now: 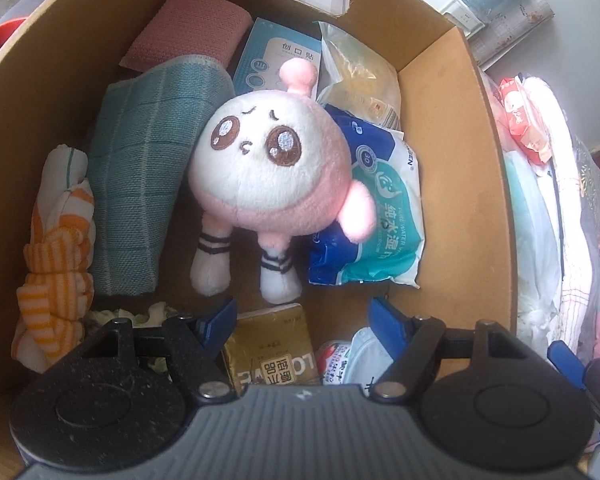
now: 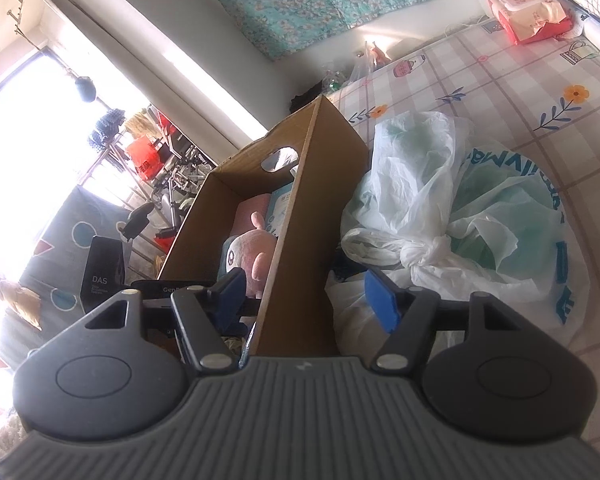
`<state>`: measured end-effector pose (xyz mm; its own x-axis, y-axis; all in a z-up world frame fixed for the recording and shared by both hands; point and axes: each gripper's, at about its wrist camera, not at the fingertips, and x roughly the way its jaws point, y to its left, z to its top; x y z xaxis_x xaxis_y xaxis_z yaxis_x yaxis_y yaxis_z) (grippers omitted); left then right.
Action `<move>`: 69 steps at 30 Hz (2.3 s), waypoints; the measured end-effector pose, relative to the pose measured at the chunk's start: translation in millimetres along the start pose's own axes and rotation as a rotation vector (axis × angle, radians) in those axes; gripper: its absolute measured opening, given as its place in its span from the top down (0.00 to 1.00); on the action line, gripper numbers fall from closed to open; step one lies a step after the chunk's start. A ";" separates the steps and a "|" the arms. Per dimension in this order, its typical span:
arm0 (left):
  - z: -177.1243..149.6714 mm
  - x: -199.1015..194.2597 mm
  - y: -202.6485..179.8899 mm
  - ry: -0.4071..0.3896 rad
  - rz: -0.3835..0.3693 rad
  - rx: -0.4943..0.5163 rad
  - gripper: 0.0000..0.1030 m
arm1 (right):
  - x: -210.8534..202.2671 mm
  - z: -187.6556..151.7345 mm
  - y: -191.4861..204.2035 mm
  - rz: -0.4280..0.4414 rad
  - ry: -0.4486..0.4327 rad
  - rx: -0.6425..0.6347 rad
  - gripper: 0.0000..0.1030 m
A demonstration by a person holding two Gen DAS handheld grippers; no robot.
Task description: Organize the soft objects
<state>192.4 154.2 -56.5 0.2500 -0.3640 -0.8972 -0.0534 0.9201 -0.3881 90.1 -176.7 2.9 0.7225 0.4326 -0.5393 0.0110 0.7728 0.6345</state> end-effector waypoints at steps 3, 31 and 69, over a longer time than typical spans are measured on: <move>-3.3 -14.8 -2.1 -0.046 -0.011 0.009 0.26 | -1.2 -1.4 1.3 -0.002 -0.002 -0.005 0.35; -144.7 -102.4 -93.0 -0.589 0.139 0.472 0.00 | -40.9 -46.9 45.3 -0.296 -0.137 -0.207 0.01; -174.0 -106.7 -68.4 -0.489 0.304 0.284 0.00 | -21.0 -73.0 72.6 -0.447 0.035 -0.301 0.01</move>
<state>1.2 104.9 29.2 0.6799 -0.0338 -0.7325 0.0495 0.9988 -0.0002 25.2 -95.8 19.8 0.6690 0.0419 -0.7421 0.1098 0.9819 0.1544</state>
